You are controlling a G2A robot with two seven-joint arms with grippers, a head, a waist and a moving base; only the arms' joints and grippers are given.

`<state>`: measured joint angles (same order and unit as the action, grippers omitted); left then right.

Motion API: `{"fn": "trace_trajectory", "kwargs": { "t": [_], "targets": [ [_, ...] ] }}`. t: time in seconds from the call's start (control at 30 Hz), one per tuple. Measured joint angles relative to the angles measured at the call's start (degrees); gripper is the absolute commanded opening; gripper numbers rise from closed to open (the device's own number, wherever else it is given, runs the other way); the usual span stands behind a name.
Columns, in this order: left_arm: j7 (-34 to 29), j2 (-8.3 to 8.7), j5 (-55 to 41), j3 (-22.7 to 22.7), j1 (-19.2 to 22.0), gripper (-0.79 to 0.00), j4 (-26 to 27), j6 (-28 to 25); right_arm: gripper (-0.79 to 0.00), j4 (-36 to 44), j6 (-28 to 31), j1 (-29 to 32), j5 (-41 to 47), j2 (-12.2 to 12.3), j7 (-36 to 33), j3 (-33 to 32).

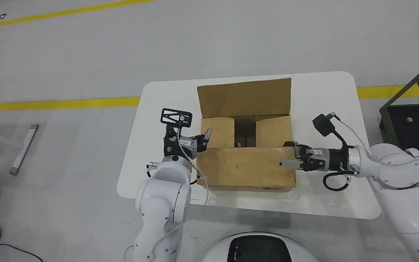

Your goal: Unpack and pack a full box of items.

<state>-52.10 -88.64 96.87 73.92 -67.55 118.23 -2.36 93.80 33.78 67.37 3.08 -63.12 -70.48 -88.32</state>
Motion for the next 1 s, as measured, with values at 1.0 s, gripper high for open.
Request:
{"fn": "trace_trajectory", "kwargs": {
  "t": [1.0],
  "targets": [
    [-2.71,0.43,-2.87,-0.42,-1.32,0.0,2.55,-5.21,-0.185,15.32,9.51,9.99,1.5,8.55,9.47,1.9]
  ]
}}
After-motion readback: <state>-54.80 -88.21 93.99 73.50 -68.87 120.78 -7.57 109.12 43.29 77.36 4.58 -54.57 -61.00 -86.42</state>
